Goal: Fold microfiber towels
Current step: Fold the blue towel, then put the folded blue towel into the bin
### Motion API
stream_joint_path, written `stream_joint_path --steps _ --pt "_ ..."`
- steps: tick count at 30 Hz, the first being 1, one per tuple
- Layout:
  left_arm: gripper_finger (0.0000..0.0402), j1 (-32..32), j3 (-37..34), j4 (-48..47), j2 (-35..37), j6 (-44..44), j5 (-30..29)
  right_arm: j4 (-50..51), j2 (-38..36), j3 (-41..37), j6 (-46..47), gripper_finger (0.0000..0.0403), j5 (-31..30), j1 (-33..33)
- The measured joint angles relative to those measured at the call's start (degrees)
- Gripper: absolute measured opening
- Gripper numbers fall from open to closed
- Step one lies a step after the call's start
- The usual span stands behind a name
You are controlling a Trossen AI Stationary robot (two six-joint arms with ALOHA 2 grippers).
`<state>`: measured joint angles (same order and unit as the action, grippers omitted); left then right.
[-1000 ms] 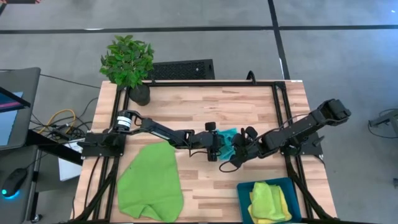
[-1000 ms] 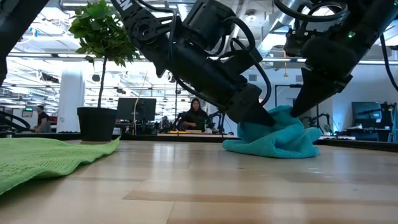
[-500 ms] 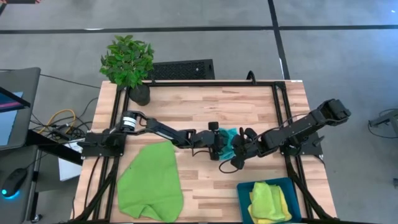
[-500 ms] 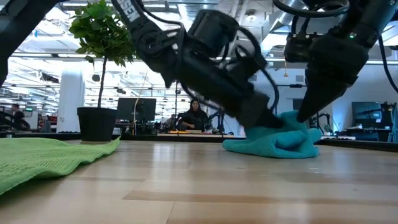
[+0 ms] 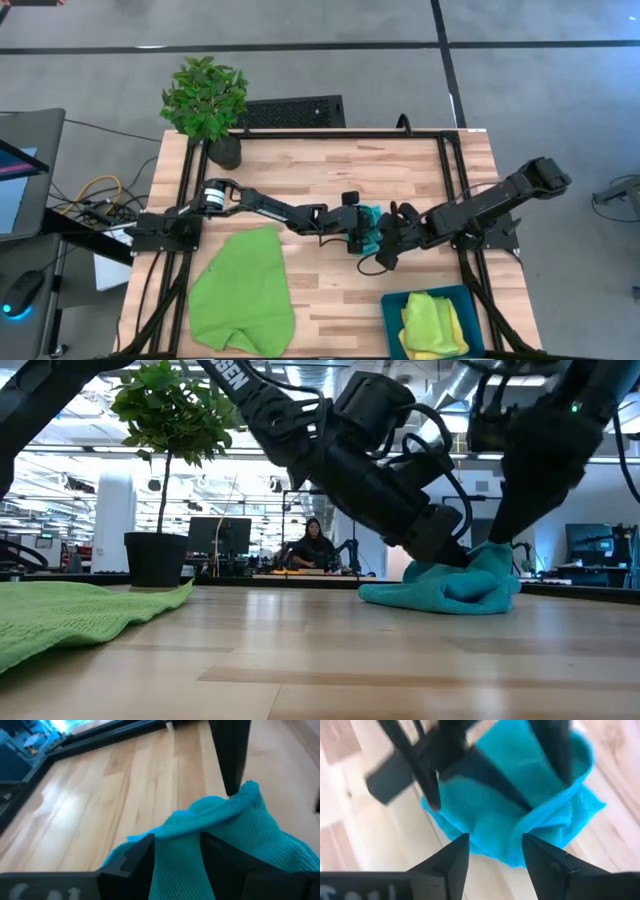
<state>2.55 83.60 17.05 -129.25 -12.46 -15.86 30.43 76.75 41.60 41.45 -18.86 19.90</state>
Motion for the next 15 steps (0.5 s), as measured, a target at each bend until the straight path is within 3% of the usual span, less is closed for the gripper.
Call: stream_joint_path --steps 7,15 --pt "0.0151 0.60 4.63 -10.08 1.00 1.18 -0.99 0.87 -7.91 0.00 -3.80 0.0210 -0.80 0.15" --pt "0.0151 2.62 4.69 -21.74 9.03 3.40 -4.75 0.70 -9.26 0.02 -23.31 0.0196 -0.73 5.71"
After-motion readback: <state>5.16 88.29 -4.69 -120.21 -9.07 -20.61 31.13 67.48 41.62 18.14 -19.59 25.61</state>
